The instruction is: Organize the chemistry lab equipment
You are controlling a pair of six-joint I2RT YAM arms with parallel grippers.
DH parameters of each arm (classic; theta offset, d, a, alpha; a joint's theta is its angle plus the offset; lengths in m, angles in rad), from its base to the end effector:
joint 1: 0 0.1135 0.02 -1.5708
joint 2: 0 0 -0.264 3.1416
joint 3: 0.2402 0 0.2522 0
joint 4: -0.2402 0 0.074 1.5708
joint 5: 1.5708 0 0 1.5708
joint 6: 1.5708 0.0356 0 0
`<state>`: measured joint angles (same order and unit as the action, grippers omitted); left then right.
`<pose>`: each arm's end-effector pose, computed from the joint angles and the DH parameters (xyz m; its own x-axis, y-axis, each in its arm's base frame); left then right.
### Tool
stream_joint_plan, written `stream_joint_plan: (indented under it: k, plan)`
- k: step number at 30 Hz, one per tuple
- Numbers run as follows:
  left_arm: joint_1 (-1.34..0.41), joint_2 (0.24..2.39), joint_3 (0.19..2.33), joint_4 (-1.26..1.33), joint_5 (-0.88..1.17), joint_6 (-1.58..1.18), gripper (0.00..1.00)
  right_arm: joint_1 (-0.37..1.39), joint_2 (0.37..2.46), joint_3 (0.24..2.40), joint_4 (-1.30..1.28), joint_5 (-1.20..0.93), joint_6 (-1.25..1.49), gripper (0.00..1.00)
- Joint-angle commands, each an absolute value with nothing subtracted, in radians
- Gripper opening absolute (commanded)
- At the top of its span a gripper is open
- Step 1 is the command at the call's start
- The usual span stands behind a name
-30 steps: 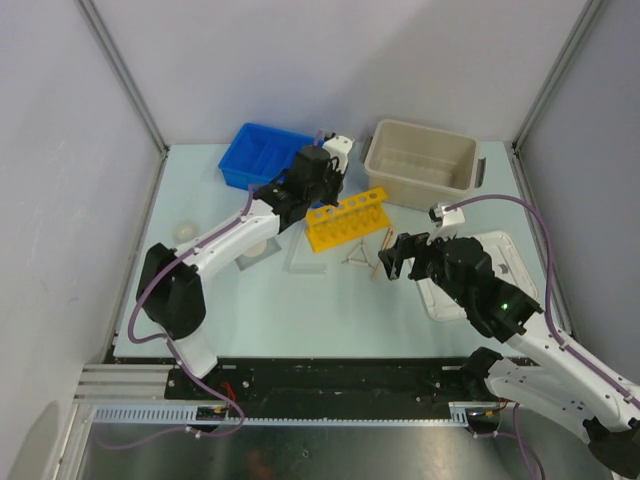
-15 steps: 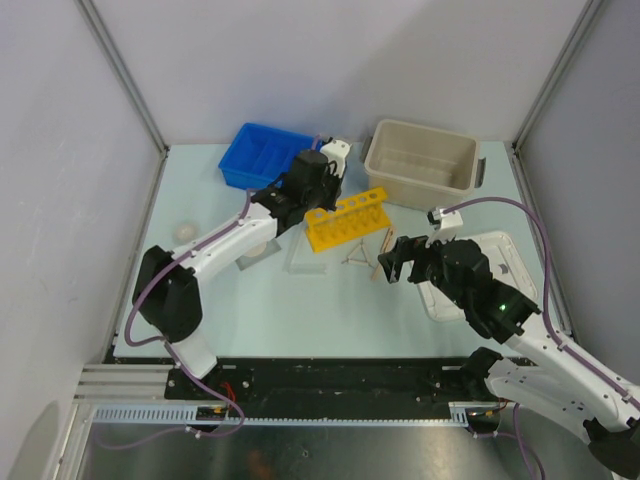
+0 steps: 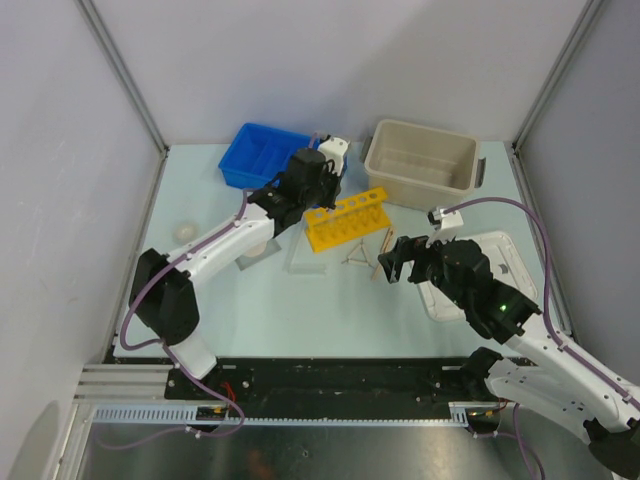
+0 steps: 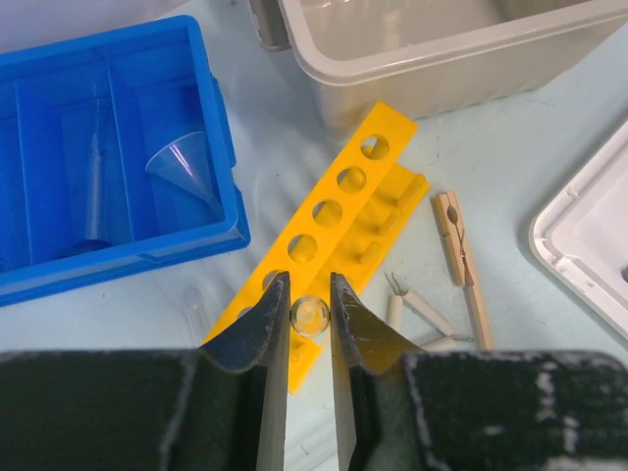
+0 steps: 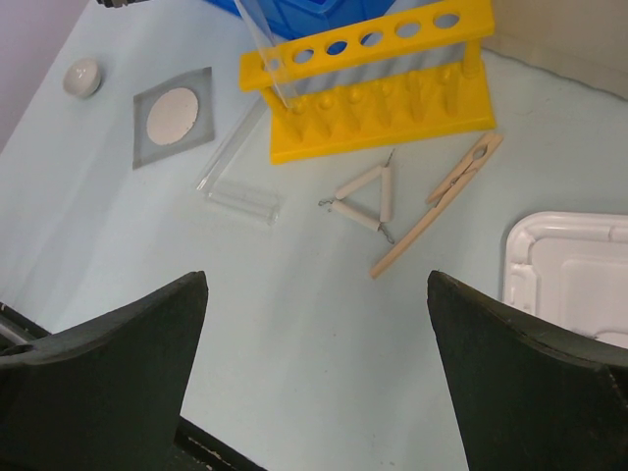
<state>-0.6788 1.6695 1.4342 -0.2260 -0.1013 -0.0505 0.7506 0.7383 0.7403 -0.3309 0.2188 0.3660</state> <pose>0.3106 -0.2460 0.3287 -0.3740 0.2372 -0.8966 0.5360 0.8442 -0.0002 0.1314 0.1120 0.3165 -0.4051 0.0999 -0.9088 -0.3969 0.8762 0.2732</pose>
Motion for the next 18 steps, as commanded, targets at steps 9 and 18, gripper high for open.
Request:
stream_joint_plan:
  k: [9,18]
  plan:
    - [-0.689,1.612,1.475,-0.197,-0.114,-0.041,0.20,0.750,0.733,0.744,-0.301,0.209,0.371,0.99]
    - [-0.689,1.618,1.493,-0.197,-0.106,-0.043,0.21,0.749,0.738,0.742,-0.295,0.208,0.366,0.99]
